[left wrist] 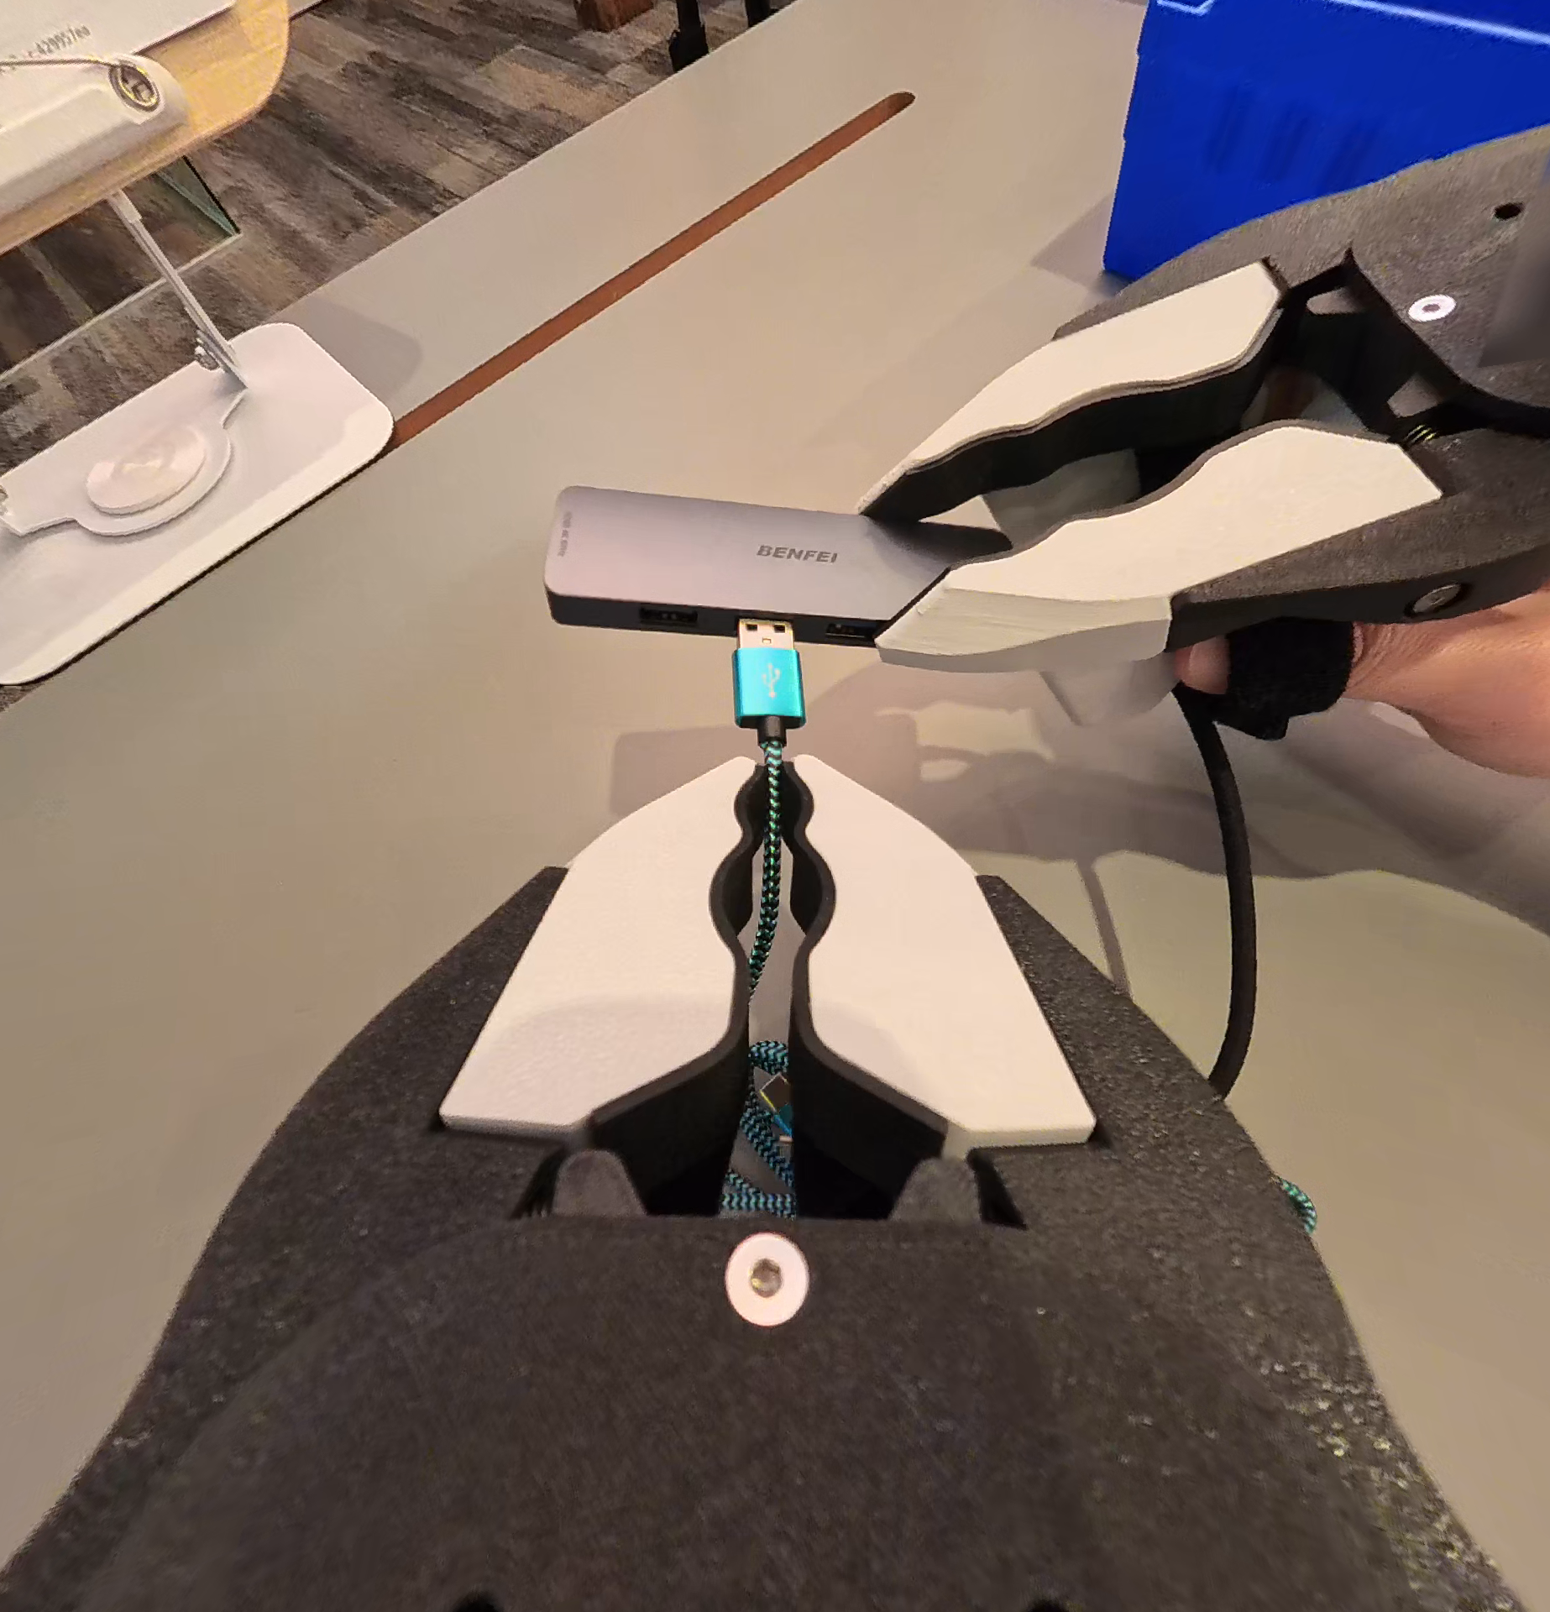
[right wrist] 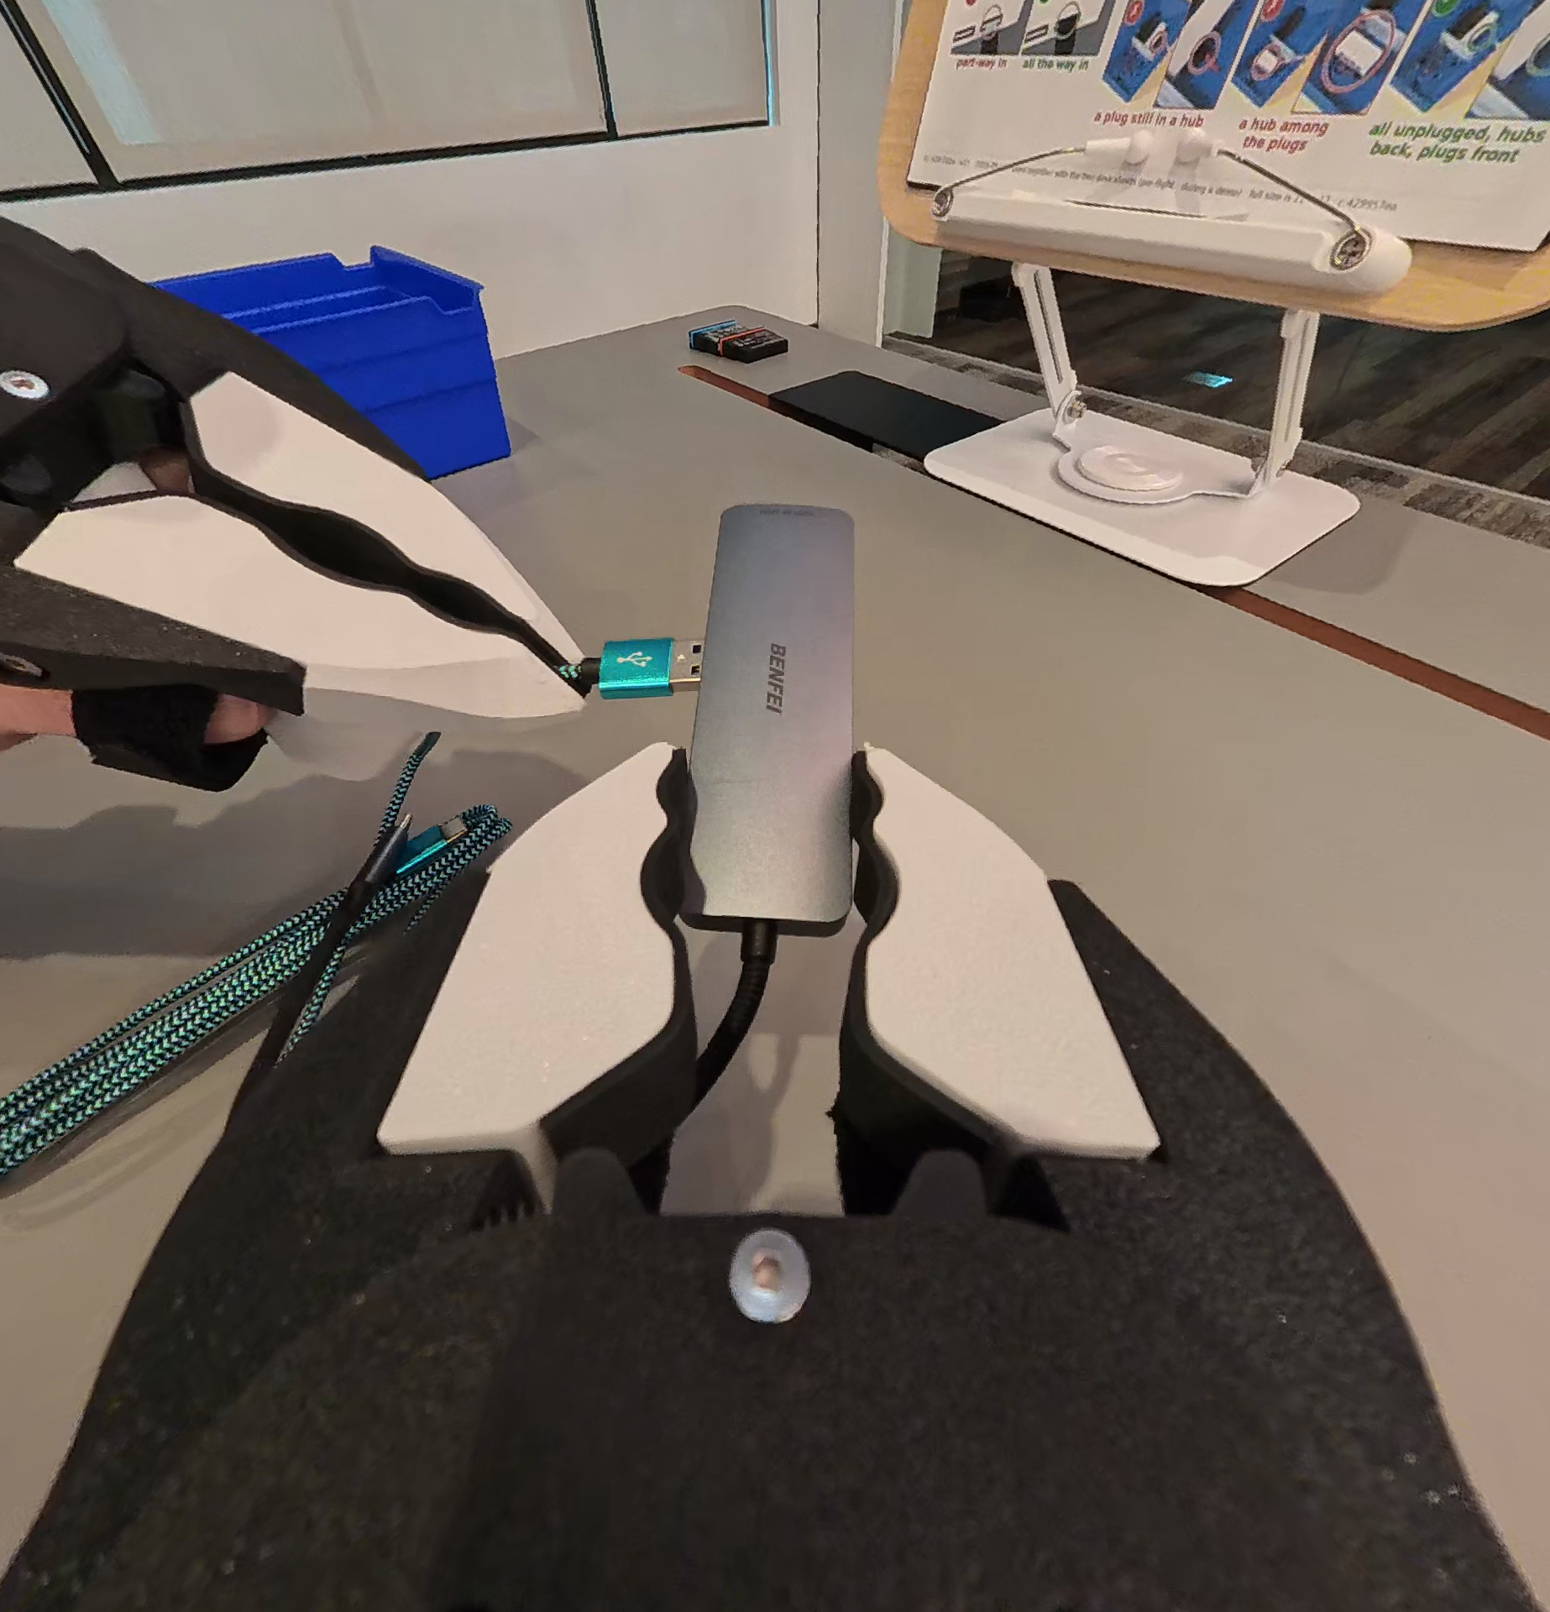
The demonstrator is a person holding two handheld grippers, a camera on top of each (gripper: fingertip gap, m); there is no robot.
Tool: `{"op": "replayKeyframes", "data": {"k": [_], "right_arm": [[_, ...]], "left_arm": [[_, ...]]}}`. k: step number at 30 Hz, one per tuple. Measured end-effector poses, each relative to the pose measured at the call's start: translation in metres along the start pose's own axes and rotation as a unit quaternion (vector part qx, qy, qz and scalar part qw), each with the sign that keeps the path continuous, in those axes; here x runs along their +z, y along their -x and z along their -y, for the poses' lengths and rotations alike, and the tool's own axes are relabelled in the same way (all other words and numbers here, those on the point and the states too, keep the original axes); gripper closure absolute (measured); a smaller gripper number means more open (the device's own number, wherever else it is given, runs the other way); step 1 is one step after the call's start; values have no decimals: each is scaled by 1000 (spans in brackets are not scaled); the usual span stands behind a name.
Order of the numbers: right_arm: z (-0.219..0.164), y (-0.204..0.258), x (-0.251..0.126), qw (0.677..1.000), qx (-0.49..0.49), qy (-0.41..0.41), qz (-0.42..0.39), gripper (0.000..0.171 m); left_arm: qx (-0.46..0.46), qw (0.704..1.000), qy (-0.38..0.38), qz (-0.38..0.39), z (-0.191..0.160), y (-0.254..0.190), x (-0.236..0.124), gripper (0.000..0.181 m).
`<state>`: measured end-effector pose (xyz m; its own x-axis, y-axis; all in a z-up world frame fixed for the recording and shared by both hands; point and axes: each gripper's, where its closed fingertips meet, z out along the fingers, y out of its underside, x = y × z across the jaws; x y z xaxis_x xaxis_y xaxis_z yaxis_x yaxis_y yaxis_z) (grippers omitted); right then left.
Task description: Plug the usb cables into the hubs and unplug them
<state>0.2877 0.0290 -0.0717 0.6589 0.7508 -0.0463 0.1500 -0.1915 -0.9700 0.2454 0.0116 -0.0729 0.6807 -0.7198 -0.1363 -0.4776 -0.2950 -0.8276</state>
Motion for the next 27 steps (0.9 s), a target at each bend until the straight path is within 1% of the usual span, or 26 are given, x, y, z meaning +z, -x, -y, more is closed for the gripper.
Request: {"op": "replayKeyframes", "data": {"k": [27], "right_arm": [[0,0,-5,999,-31,14,5,136]], "left_arm": [[7,1000,11,-8,-4,-6,4,179]]}}
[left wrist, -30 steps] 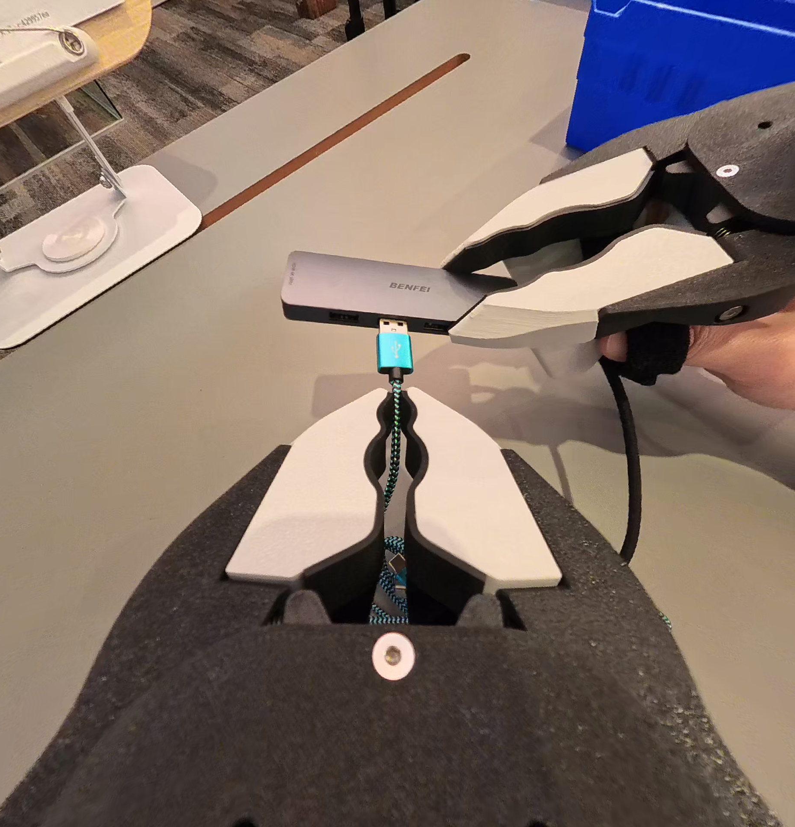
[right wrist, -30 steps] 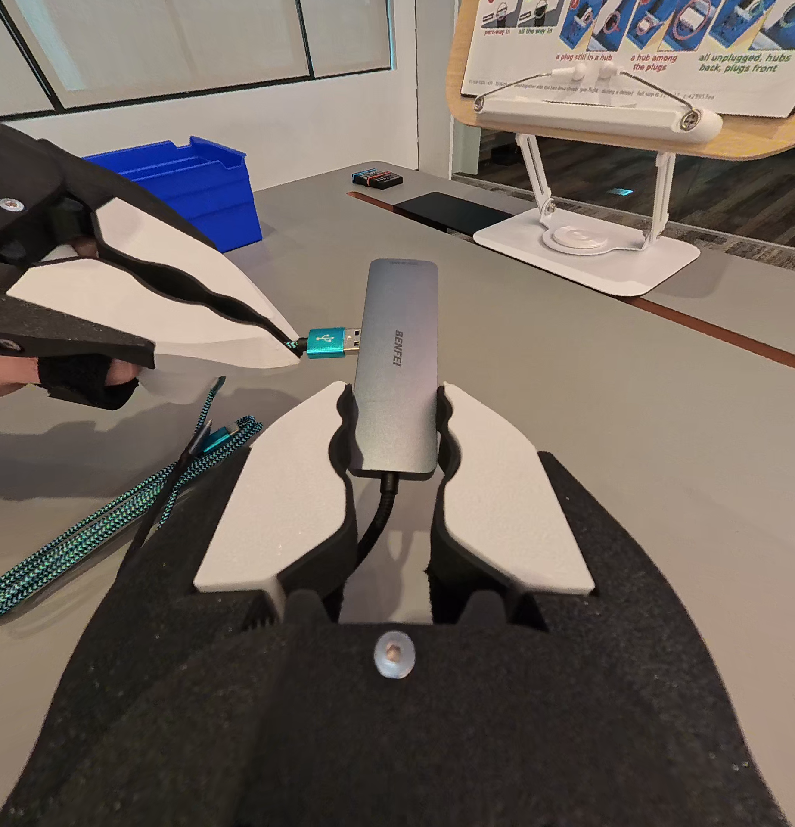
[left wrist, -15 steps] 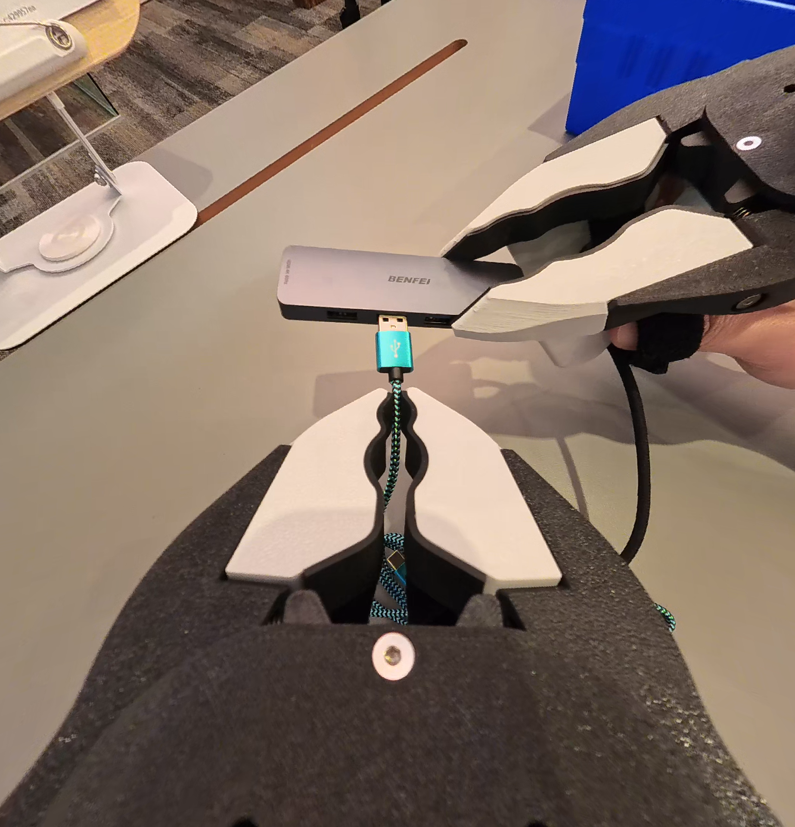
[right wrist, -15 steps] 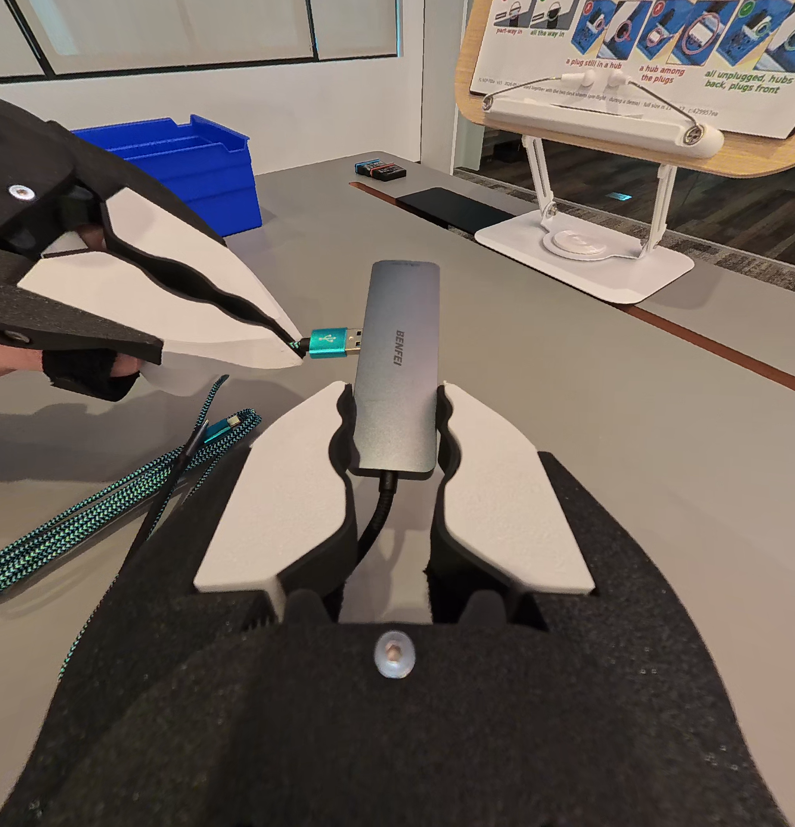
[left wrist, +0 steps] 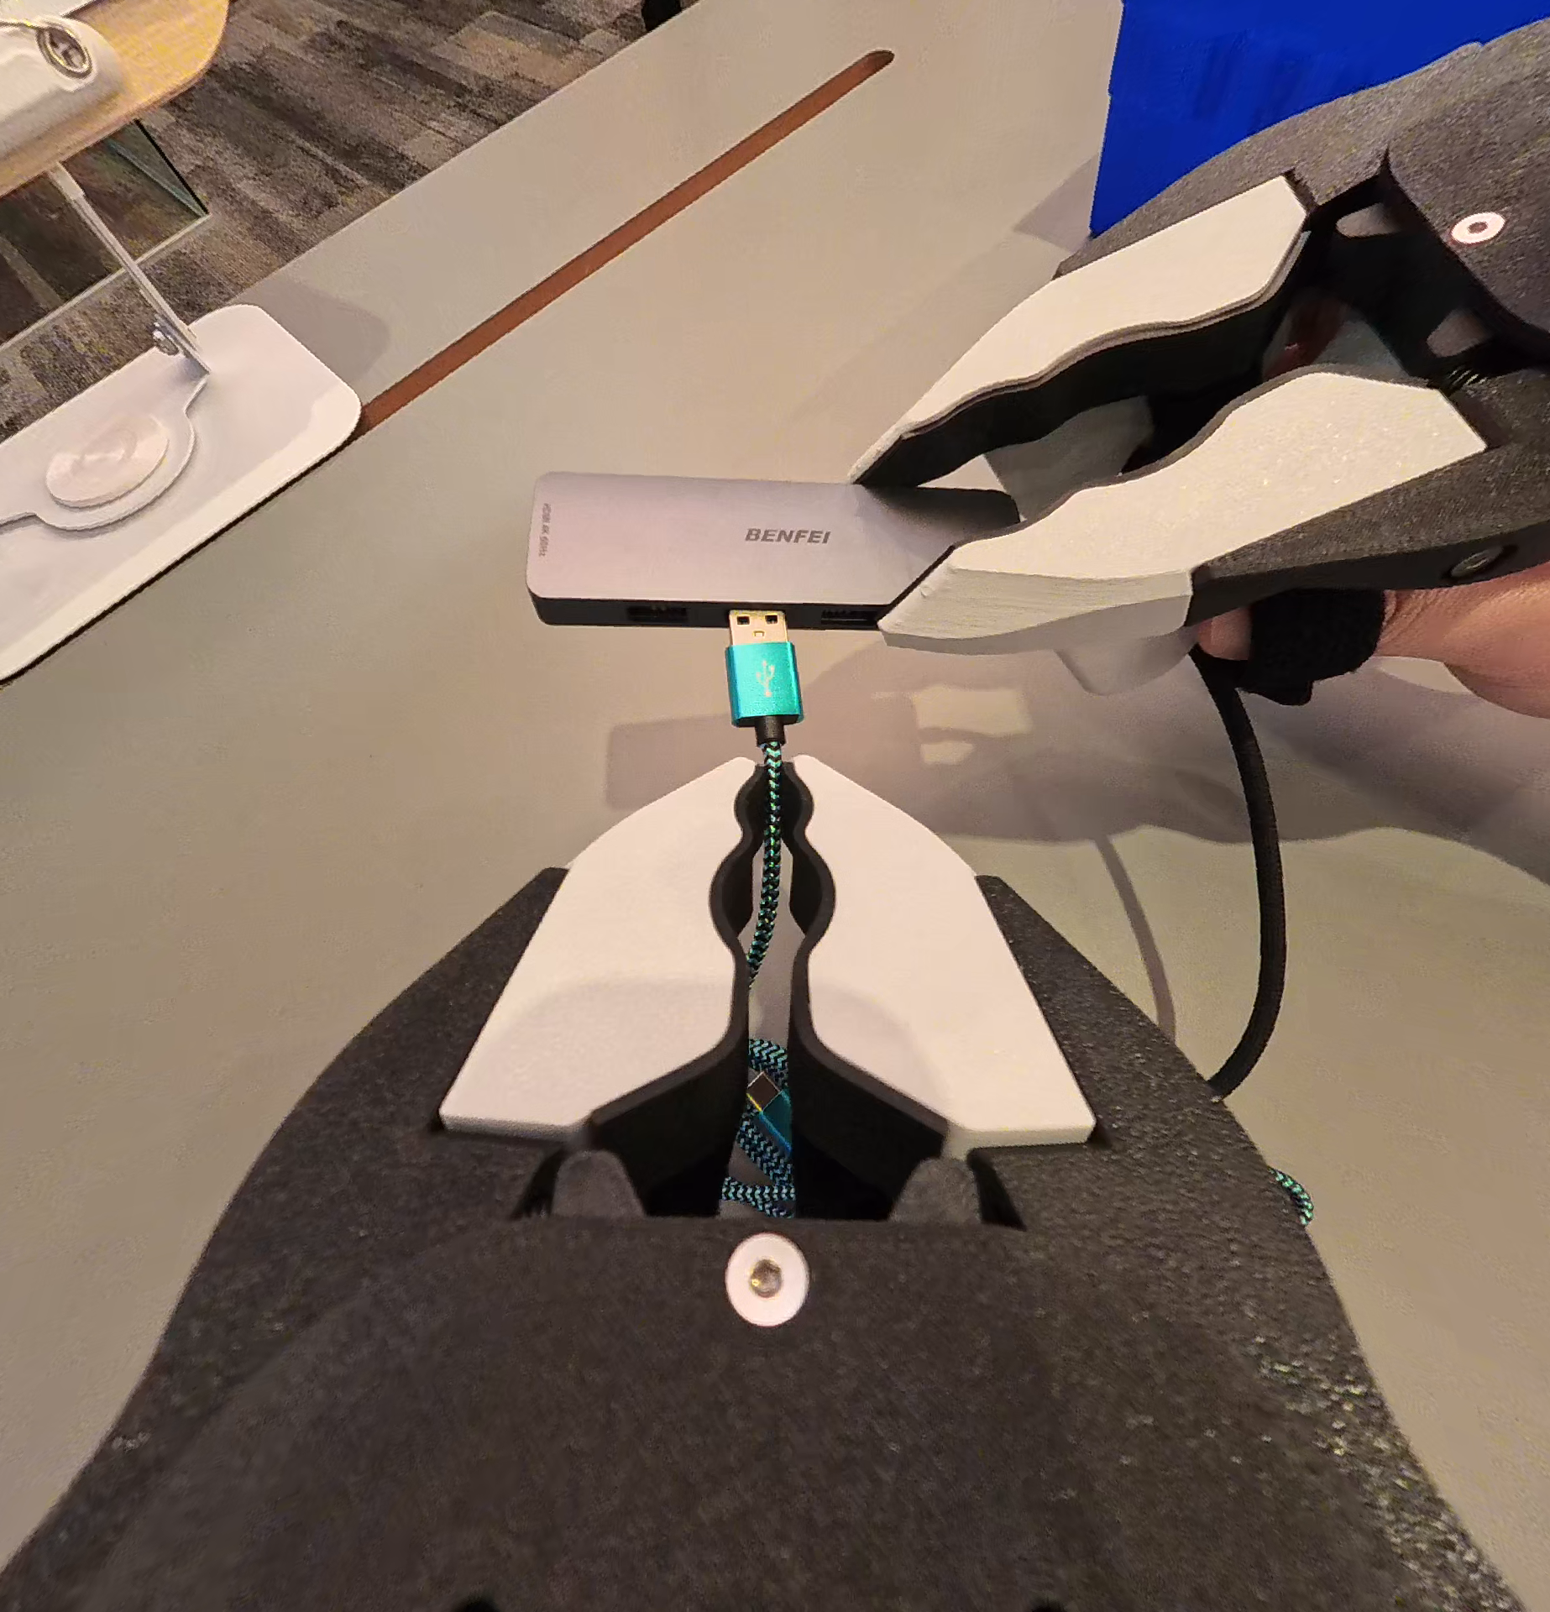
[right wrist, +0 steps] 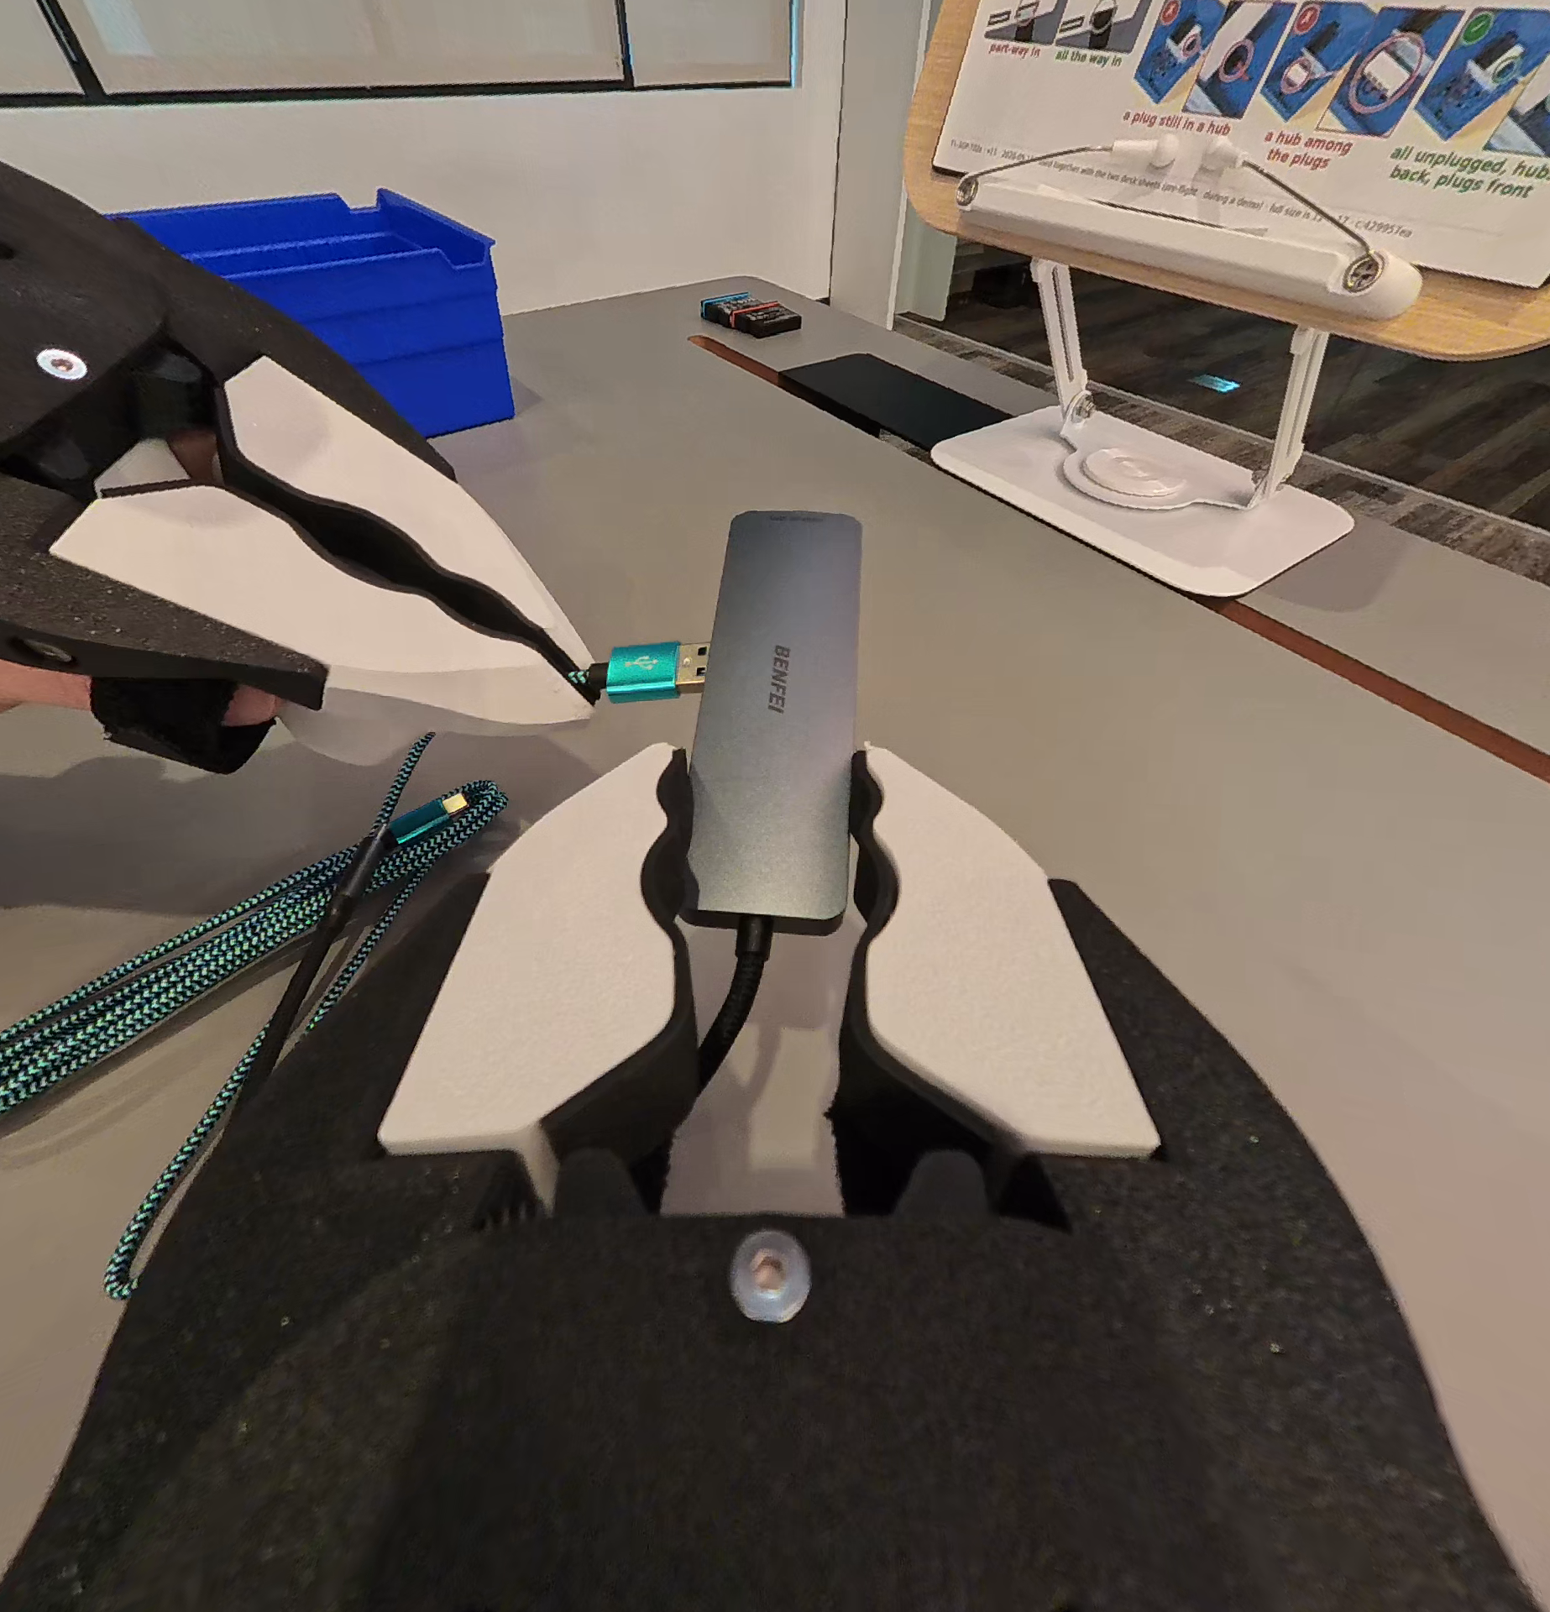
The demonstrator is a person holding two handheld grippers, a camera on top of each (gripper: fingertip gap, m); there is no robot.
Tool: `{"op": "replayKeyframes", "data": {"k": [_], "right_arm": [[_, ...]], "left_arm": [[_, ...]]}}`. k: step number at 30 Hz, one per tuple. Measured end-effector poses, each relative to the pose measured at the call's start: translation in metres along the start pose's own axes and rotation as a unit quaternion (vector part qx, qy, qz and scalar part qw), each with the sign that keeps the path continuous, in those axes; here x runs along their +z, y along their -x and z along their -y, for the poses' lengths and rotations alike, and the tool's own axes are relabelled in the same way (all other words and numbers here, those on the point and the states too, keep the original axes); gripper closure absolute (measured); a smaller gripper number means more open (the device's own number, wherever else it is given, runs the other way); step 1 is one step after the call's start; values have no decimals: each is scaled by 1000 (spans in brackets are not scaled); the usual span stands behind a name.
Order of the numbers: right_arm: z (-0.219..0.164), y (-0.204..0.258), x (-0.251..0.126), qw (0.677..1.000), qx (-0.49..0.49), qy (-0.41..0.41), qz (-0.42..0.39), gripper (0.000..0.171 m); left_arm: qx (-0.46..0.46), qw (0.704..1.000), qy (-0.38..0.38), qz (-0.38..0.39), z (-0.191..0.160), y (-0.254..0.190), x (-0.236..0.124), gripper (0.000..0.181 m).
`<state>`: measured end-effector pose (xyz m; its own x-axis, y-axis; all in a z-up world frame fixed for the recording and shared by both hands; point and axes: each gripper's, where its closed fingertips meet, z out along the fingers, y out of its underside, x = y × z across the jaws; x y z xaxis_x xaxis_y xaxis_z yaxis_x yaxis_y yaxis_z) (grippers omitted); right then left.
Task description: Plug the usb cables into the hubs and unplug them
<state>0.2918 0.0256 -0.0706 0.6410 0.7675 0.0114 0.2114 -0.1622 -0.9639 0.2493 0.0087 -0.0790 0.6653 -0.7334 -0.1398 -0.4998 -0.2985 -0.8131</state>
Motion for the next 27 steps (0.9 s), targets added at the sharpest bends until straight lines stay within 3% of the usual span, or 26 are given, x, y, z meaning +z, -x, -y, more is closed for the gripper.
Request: {"op": "replayKeyframes", "data": {"k": [27], "right_arm": [[-8,1,5,996,78,4,35,137]], "left_arm": [[0,1000,-5,-1,0,1,0,179]]}}
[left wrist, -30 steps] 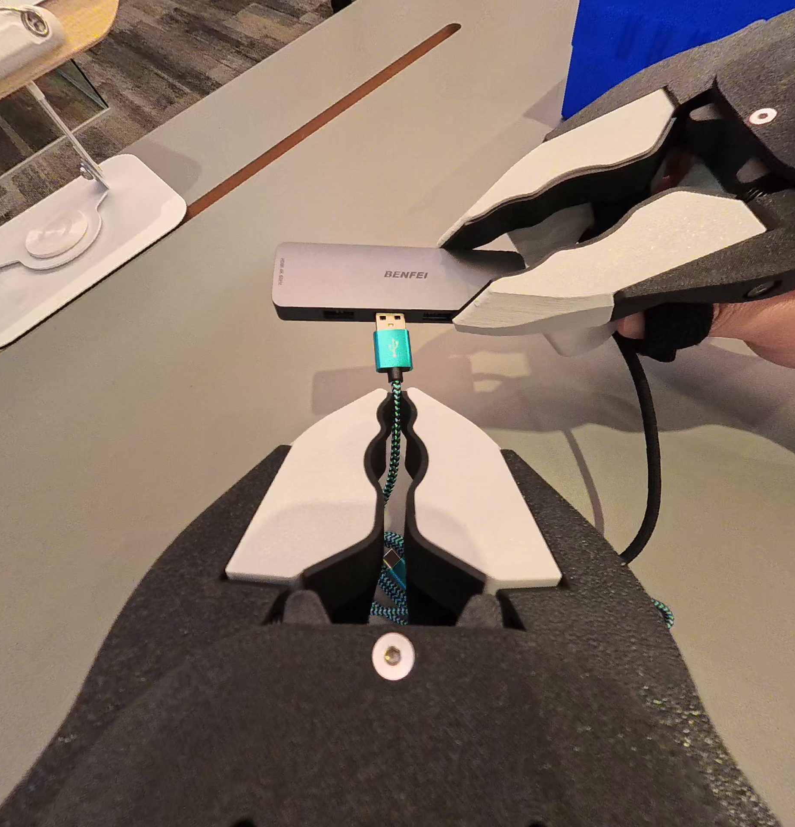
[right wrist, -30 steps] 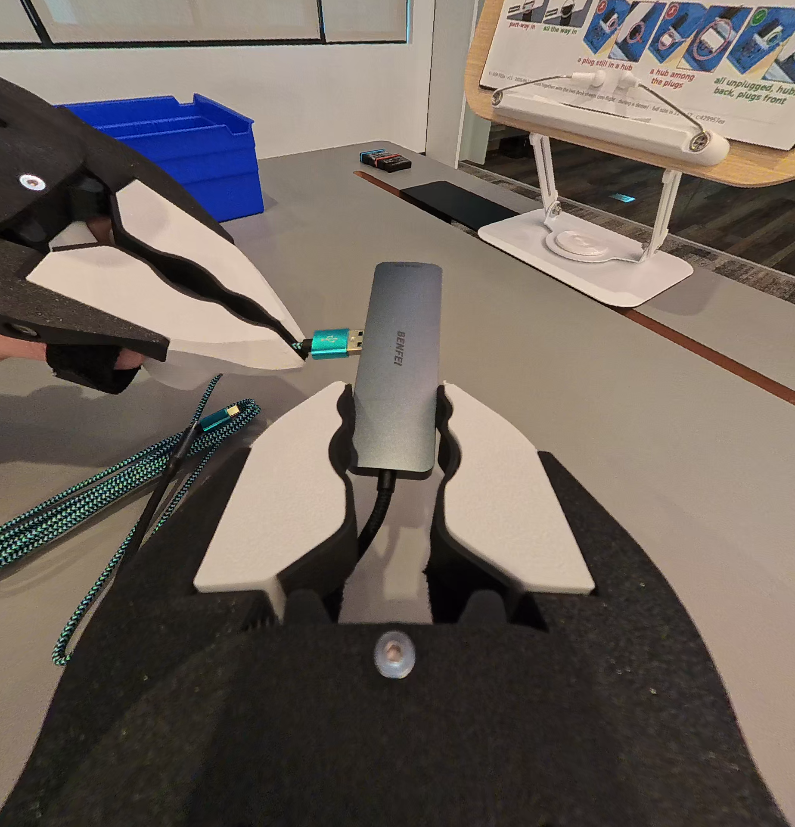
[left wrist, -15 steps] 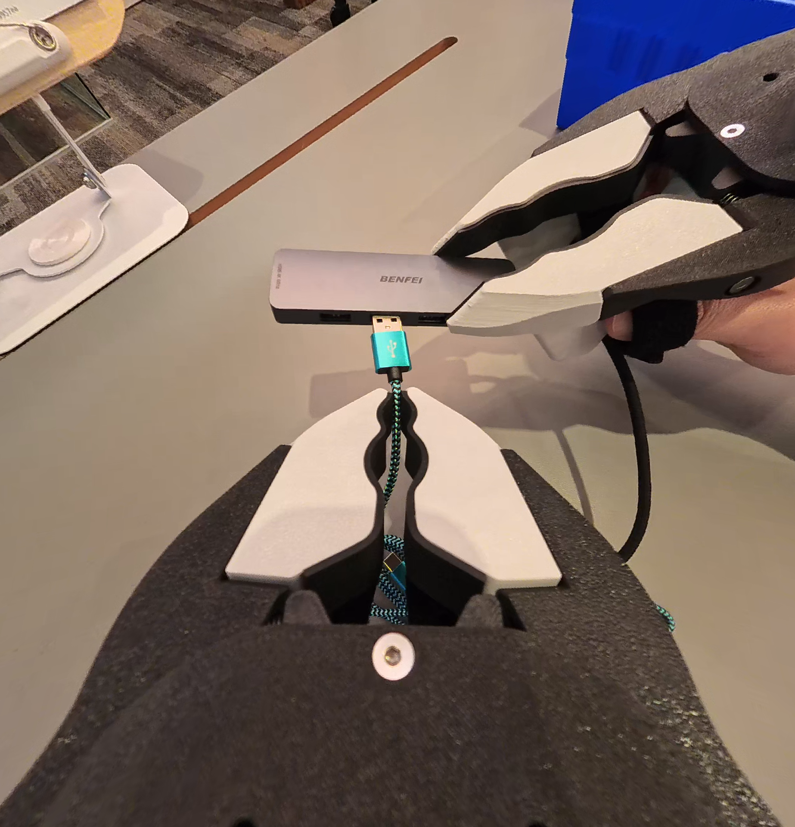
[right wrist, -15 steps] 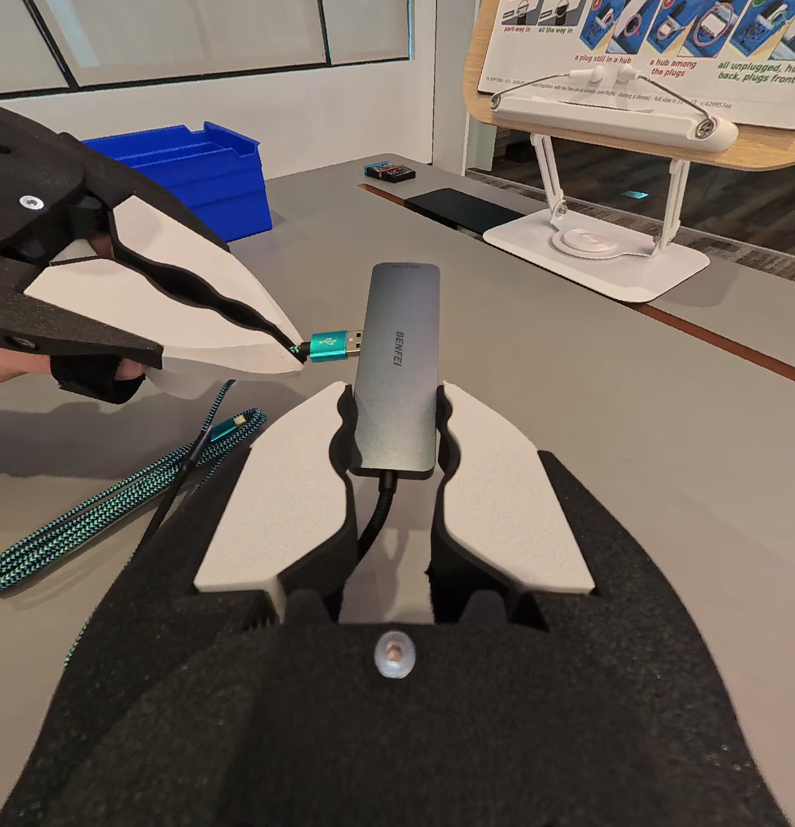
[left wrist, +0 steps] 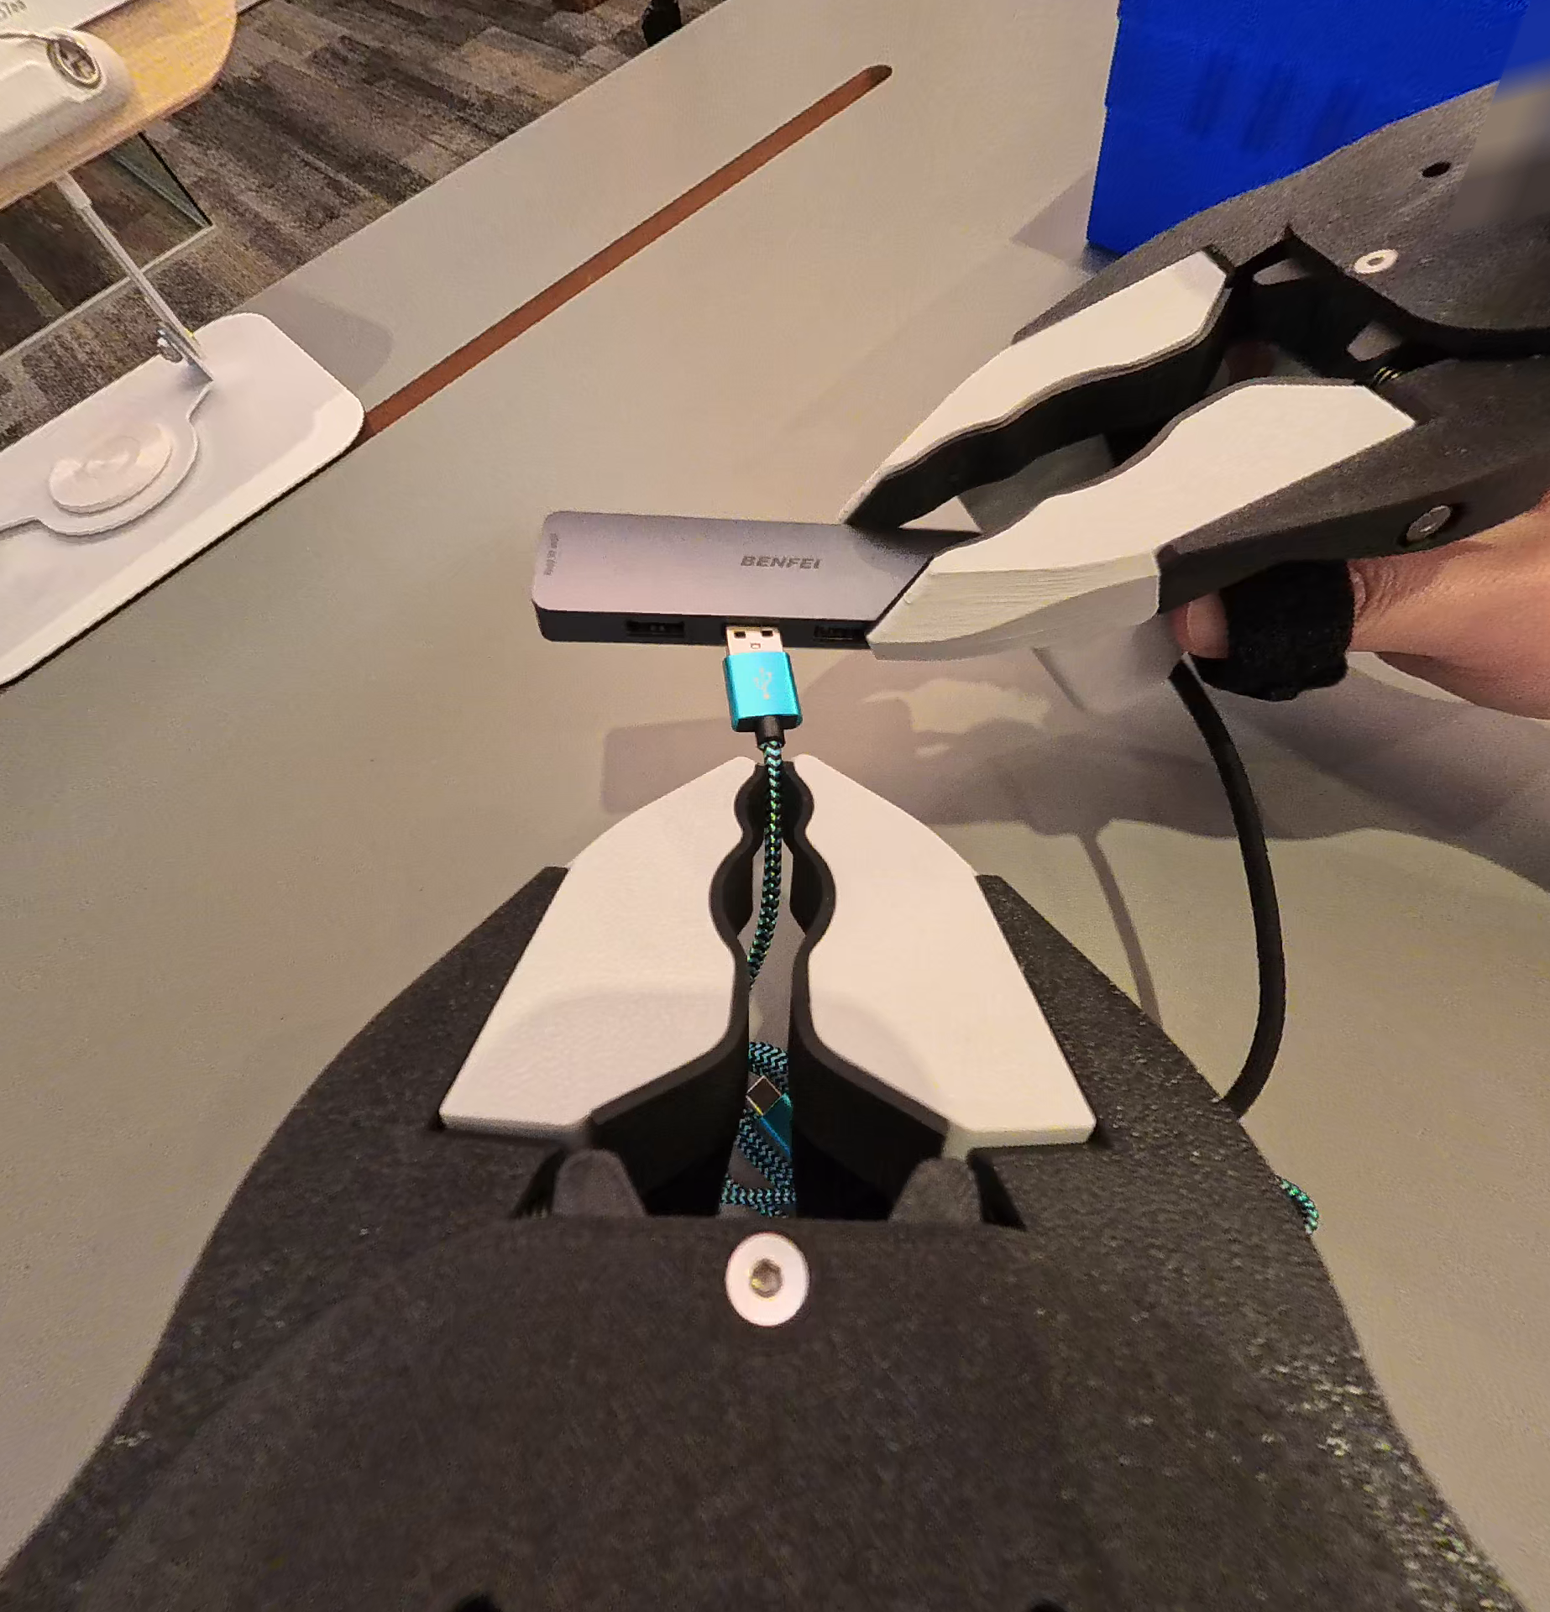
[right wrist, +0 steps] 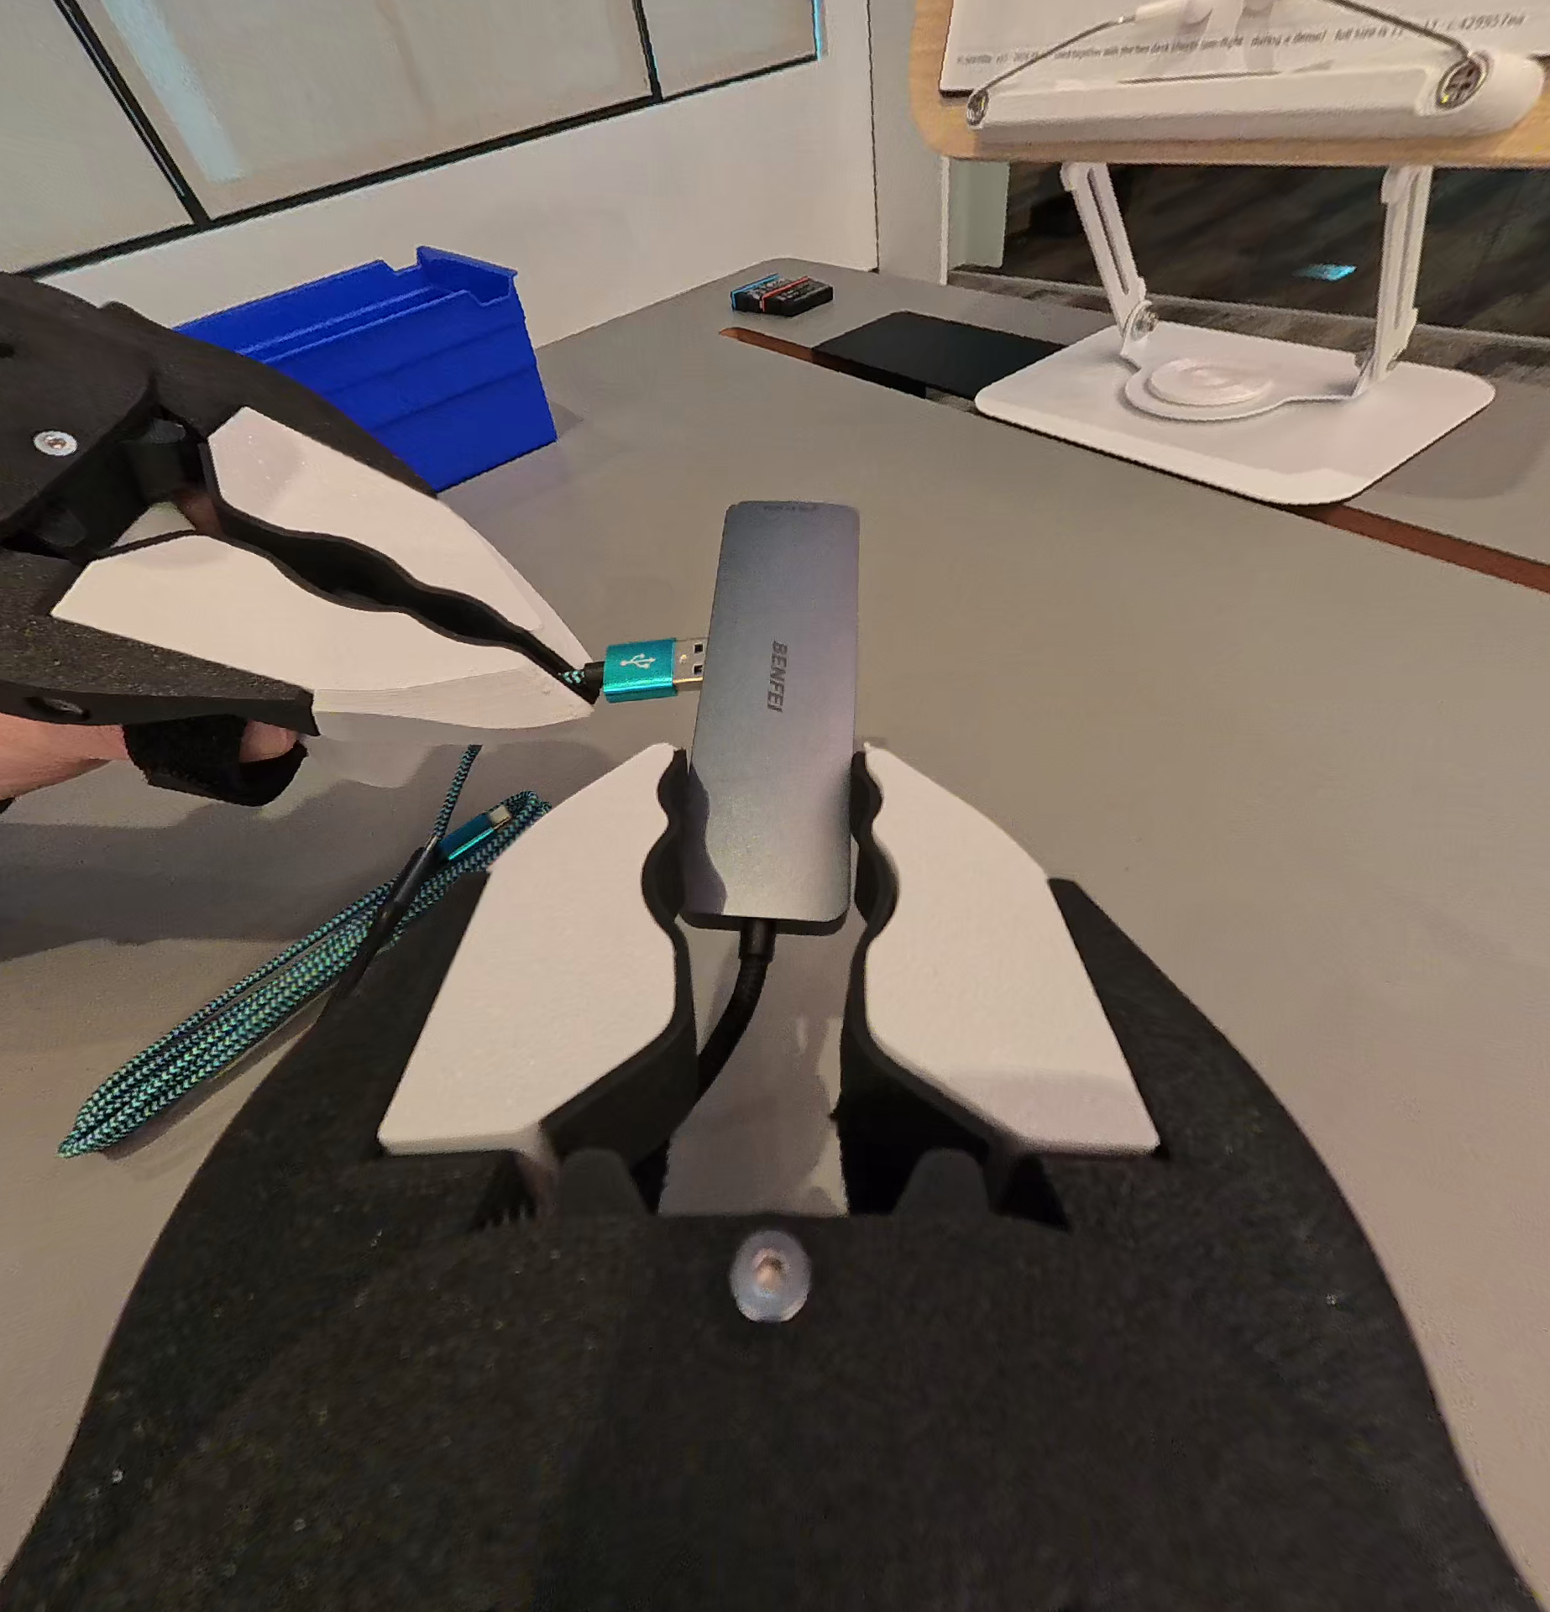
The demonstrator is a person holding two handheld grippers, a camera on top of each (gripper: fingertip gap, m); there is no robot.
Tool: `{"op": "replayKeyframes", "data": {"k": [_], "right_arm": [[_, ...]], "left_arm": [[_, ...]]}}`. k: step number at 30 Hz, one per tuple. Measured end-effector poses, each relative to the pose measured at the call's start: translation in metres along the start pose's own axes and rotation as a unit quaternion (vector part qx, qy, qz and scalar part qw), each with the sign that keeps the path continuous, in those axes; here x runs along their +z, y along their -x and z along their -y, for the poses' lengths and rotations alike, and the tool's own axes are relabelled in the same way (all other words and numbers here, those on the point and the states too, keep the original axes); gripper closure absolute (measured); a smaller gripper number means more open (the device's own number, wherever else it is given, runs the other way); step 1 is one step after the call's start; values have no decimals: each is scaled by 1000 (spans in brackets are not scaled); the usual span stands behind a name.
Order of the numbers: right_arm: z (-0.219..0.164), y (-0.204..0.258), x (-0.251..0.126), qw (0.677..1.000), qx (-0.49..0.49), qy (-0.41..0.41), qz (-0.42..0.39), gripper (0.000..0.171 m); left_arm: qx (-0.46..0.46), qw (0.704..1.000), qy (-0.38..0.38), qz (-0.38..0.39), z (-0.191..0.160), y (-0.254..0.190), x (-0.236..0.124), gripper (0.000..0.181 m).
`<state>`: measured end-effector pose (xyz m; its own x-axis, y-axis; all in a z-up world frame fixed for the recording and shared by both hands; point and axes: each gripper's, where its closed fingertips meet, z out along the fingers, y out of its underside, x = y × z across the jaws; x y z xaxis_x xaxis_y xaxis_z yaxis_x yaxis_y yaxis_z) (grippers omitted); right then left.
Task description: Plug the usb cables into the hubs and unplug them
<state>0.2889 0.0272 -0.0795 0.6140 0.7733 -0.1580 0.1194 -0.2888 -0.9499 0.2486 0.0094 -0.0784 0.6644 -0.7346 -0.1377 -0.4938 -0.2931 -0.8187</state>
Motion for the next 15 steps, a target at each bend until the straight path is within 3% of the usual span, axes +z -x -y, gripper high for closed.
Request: {"op": "replayKeyframes", "data": {"k": [8,15], "right_arm": [[-8,1,-2,999,23,15,24,136],[-11,0,-7,999,-16,25,40,137]], "left_arm": [[21,1000,6,-7,-3,-5,1,179],[14,1000,4,-17,-2,-9,1,179]]}}
